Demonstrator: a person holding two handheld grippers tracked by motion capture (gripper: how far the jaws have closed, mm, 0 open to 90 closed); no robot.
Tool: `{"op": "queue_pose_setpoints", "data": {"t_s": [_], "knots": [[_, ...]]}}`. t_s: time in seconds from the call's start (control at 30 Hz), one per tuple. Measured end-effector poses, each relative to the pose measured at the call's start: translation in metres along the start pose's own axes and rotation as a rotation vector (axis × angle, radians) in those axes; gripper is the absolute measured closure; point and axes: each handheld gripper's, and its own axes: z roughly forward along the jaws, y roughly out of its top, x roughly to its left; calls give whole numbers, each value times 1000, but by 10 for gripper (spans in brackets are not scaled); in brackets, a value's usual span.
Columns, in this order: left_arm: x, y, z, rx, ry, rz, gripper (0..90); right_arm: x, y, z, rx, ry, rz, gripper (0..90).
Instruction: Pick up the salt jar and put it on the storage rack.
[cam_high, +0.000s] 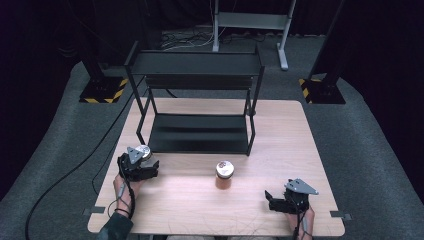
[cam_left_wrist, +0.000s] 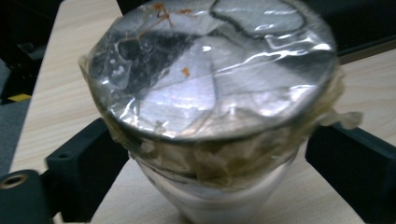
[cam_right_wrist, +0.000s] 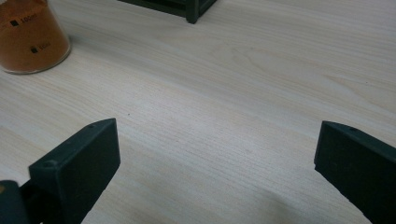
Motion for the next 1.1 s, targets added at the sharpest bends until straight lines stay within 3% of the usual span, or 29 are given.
{"op": "queue_pose_setpoints", "data": {"t_s": [0.5,1.1], "knots": [[3,-7,4,-31,-13,-43,278,0,1,1,8,0,-2,0],[10,-13,4,-57,-41,-84,307,0,1,0,7,-1,-1,0]]}}
